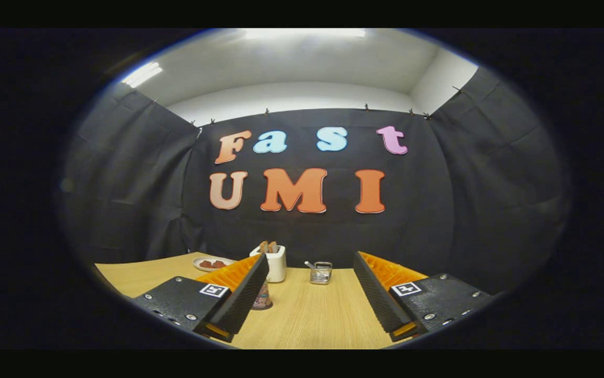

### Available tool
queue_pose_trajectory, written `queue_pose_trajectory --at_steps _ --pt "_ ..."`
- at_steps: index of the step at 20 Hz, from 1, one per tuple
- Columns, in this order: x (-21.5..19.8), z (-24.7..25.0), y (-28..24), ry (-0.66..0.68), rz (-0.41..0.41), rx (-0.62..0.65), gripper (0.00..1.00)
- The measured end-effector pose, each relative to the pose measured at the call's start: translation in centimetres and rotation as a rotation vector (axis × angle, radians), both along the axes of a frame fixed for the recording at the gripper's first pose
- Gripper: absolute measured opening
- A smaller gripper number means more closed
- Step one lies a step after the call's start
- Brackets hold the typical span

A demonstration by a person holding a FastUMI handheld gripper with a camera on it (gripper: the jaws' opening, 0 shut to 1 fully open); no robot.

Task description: Take the bottle from table, then pour the juice into the cup, finally place the bottle on the coaster

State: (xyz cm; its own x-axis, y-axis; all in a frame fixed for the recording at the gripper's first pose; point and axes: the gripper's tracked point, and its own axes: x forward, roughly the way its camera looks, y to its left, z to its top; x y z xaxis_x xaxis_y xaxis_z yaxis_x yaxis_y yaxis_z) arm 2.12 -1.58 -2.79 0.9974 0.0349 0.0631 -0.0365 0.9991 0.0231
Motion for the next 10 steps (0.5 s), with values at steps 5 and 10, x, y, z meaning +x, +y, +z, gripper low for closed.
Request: queue_pose_trajectory --at_steps 5,10 --pt "-0.1 0.8 0.7 -0.038 0.007 -0.022 0.96" --pt "-0.3 1.5 2.0 -0.048 0.019 -0.024 0.96"
